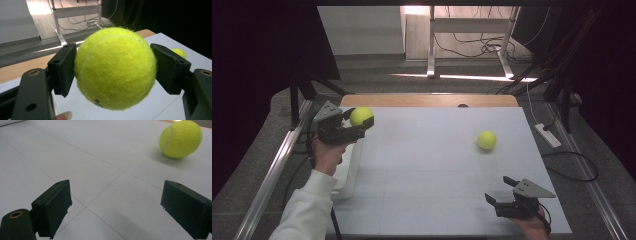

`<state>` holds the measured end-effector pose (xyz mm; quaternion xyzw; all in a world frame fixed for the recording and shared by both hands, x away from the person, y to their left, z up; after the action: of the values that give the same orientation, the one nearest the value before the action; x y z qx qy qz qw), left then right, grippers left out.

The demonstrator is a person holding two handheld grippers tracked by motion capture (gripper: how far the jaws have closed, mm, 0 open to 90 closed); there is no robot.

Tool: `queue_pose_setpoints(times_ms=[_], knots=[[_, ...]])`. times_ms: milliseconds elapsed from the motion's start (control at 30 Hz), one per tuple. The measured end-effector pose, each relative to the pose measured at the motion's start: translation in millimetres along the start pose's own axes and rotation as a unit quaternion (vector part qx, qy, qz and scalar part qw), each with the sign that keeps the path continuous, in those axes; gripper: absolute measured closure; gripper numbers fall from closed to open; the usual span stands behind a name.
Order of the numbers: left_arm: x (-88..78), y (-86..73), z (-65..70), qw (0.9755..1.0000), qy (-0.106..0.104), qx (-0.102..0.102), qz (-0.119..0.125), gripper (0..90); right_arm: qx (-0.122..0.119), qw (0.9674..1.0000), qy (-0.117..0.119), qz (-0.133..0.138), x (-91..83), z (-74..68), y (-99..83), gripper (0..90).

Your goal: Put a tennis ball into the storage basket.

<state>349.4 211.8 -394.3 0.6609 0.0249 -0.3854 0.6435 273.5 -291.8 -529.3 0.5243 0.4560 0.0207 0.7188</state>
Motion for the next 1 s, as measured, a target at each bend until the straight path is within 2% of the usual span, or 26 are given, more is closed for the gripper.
queue_pose_setpoints(times_ms=[267, 1000], knots=[[0.2, -2.9, -12.2, 0.9998, 0.015, -0.012, -0.002, 26.3, 0.000, 1.0000, -0.002, 0.000, 0.1, 0.2, 0.1, 9.0], [-3.0, -9.8, -35.7, 0.9982, 0.053, -0.028, -0.004, 26.3, 0.001, 1.0000, -0.003, 0.000, 0.3, 0.4, 0.3, 9.1]])
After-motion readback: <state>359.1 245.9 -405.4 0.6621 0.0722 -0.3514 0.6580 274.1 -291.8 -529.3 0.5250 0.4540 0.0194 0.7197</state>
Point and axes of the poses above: each handheld gripper's, and its own axes: x roughly forward along the jaws, y roughly out of its top, z roughly to its right, the point moved 3 cm from there along x, roughly forward along the jaws, and after that the axes turned 11 degrees about -z, right-handed, at the moved point
